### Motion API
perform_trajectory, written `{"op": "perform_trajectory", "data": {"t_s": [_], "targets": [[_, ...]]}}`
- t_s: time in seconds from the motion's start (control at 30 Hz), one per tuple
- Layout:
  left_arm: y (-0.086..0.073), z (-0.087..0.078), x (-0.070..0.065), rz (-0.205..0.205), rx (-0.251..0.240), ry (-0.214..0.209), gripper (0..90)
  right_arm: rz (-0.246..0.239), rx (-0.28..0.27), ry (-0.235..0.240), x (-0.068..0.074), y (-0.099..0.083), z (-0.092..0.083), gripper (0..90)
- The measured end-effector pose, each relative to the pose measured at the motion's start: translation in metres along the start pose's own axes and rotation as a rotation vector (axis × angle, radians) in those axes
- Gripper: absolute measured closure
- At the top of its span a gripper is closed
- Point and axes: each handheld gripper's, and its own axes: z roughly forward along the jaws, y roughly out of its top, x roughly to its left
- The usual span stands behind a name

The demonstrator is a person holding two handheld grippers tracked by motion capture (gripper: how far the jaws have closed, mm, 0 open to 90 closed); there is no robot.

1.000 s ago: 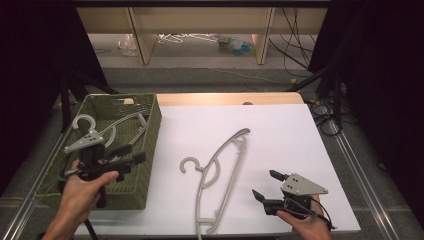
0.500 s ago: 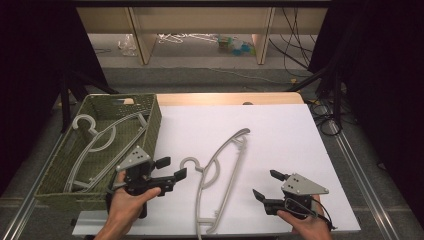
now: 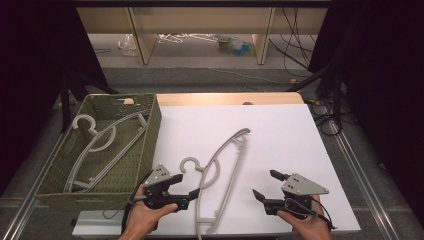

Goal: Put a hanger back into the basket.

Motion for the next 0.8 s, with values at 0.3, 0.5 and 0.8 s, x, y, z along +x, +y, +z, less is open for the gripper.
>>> {"op": "perform_trajectory", "data": {"t_s": [0.3, 0.5, 0.8], "targets": [[-0.005, 0.026, 0.004, 0.029, 0.159, 0.013, 20.2, -0.009, 0.005, 0.008, 0.0, 0.0, 0.0, 20.0], [-0.002, 0.043, 0.008, 0.064, 0.24, 0.049, 17.9, -0.006, -0.003, 0.005, 0.0, 0.0, 0.0, 19.9], [-0.003, 0.058, 0.008, 0.079, 0.309, 0.059, 25.3, -0.016, 0.005, 0.009, 0.004, 0.002, 0.0, 19.9]]}}
